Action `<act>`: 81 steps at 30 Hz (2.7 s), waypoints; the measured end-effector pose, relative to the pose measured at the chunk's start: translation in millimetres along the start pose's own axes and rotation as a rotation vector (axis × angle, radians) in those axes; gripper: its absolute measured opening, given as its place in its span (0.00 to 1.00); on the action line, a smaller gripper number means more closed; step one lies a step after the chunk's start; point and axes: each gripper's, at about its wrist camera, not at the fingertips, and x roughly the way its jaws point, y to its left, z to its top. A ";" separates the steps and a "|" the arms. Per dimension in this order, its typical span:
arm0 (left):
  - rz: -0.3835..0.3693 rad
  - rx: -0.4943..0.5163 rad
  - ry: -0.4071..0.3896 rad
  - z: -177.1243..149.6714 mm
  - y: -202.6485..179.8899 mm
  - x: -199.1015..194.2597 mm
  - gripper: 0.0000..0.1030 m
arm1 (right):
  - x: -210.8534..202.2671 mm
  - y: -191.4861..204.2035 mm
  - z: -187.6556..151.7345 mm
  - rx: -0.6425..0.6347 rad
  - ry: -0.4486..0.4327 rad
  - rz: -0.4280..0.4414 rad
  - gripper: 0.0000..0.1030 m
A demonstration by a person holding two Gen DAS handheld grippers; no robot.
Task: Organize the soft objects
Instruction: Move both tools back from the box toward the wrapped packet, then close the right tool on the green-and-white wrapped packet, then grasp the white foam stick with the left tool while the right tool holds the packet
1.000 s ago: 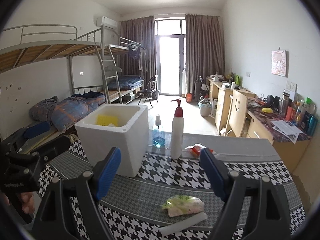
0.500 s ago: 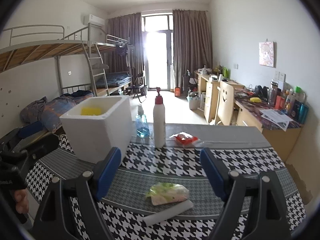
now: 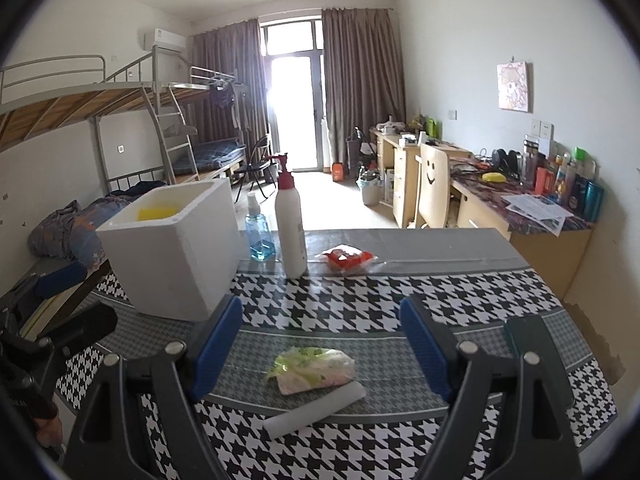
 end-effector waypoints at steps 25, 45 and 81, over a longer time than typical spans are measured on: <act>-0.042 0.011 0.104 -26.7 -10.0 31.5 0.99 | 29.6 -17.8 -28.3 0.029 0.148 -0.002 0.82; -0.048 0.000 0.179 -39.4 -9.2 56.9 0.99 | 70.4 -24.9 -47.9 0.097 0.281 0.074 0.82; -0.075 0.027 0.269 -54.4 -26.5 85.2 0.99 | 110.7 -41.0 -58.3 0.121 0.398 0.022 0.08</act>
